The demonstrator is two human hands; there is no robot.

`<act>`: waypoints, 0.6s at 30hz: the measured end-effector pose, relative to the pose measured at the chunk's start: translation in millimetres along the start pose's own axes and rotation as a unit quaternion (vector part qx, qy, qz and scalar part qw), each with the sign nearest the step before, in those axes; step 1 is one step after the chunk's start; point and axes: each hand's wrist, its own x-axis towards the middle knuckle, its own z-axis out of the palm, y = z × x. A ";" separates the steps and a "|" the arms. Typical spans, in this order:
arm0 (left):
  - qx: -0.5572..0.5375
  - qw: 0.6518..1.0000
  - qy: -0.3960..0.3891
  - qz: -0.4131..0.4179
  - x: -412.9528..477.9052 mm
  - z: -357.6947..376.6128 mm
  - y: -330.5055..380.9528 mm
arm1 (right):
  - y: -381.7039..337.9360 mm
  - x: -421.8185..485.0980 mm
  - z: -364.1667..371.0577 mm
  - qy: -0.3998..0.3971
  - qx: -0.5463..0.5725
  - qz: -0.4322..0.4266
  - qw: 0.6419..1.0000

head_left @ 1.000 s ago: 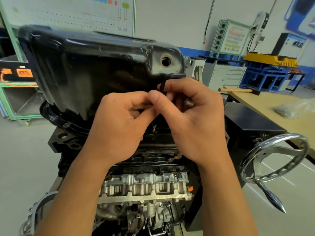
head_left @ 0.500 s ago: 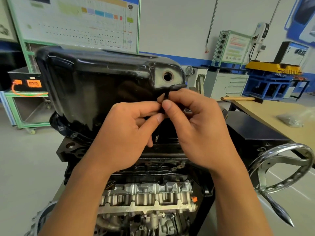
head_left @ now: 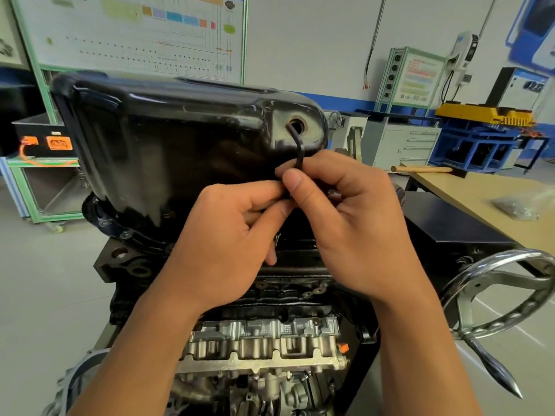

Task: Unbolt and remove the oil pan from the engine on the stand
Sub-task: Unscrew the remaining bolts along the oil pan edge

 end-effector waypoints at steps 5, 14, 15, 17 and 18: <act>0.007 0.997 0.072 0.015 0.4 5.3 1.3 | -1.2 -1.5 3.1 0.038 0.010 0.000 0.999; 0.018 0.999 0.043 0.005 -3.1 6.7 -2.3 | -3.8 -2.0 3.1 0.009 0.007 0.006 1.000; 0.013 0.999 0.031 0.005 -3.1 5.4 -1.5 | -4.2 -2.2 1.9 -0.003 -0.001 0.011 1.000; 0.016 0.999 0.041 0.015 -2.1 5.0 0.5 | -5.0 -2.5 0.6 -0.013 -0.002 0.019 1.000; 0.014 0.998 0.056 0.019 -1.8 5.9 0.7 | -5.4 -2.6 0.6 -0.006 0.002 0.018 1.000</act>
